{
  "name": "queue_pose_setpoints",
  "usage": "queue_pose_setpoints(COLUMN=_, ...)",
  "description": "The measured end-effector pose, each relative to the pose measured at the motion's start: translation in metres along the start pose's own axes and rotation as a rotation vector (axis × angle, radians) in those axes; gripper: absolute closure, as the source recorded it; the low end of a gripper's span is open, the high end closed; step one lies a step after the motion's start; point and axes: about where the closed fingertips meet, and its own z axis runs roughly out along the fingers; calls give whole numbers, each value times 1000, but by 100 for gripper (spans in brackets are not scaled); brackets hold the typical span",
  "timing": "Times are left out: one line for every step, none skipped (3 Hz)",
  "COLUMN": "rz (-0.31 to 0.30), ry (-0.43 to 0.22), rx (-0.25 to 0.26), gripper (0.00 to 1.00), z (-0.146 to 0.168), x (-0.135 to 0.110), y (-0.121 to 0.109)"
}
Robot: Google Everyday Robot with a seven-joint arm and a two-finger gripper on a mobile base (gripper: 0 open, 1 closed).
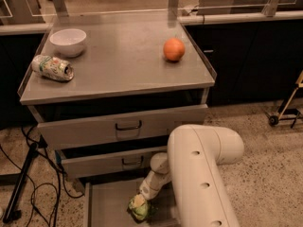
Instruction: Place green jalapeno chip bag into bottom drawer
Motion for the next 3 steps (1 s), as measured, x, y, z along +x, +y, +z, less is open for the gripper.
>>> queue_pose_setpoints(rz=39, ry=14, rx=-3, gripper=100, z=15, x=-3, y=-10)
queue_pose_setpoints(rz=73, ry=12, rx=6, gripper=100, z=23, x=-1, y=-23)
queue_pose_setpoints(rz=112, ry=10, rx=17, gripper=100, z=27, x=6, y=-33)
